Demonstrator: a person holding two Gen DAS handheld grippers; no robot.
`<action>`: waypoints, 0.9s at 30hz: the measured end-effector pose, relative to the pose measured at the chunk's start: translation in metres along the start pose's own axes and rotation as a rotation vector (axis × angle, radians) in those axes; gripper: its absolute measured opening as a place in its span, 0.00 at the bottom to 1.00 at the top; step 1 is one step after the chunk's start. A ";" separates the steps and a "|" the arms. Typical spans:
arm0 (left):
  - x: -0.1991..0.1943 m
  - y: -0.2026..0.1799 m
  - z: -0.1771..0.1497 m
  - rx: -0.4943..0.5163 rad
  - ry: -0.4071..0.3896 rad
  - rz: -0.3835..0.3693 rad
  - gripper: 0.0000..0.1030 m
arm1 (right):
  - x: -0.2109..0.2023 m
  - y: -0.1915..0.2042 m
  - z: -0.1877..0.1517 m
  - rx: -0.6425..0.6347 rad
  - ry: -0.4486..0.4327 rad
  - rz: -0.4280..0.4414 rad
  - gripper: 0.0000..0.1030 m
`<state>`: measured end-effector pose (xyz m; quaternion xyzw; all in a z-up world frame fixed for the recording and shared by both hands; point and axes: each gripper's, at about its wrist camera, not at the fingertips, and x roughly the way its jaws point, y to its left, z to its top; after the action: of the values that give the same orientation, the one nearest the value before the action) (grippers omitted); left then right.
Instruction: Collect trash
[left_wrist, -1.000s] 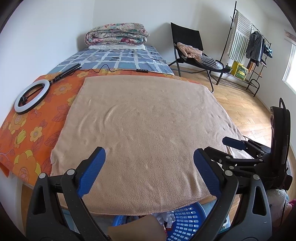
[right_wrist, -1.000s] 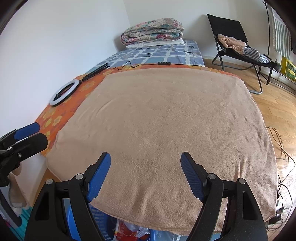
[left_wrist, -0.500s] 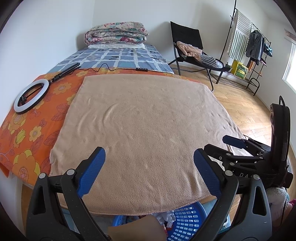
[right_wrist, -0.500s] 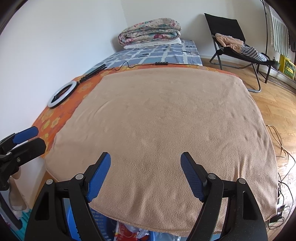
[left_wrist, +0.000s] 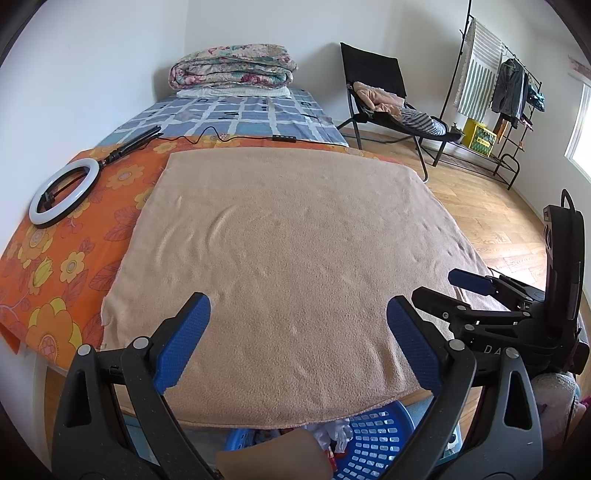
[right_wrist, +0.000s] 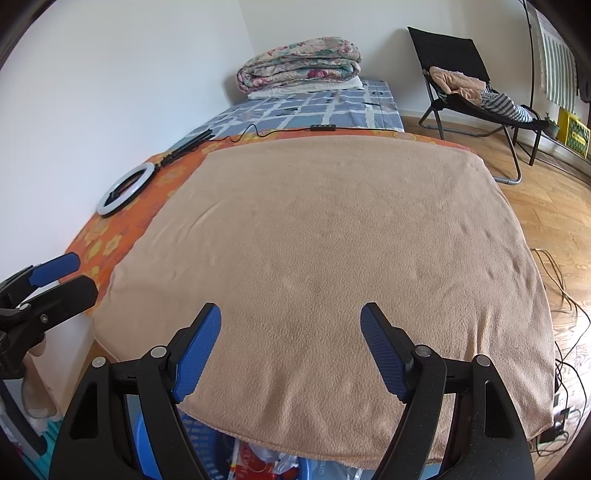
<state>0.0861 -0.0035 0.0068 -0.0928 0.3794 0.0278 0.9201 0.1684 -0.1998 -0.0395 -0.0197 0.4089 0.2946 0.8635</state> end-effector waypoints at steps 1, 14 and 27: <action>0.000 0.000 0.000 0.000 0.000 0.001 0.95 | 0.000 0.000 0.000 0.000 0.000 0.000 0.76; 0.000 0.001 0.000 0.006 0.002 0.006 0.95 | -0.001 0.002 -0.003 -0.008 0.004 -0.001 0.76; 0.002 0.011 -0.009 -0.017 0.005 0.008 0.95 | -0.001 0.002 -0.005 -0.005 0.004 -0.001 0.76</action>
<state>0.0798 0.0054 -0.0027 -0.0993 0.3819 0.0348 0.9182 0.1630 -0.1998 -0.0416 -0.0227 0.4101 0.2950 0.8627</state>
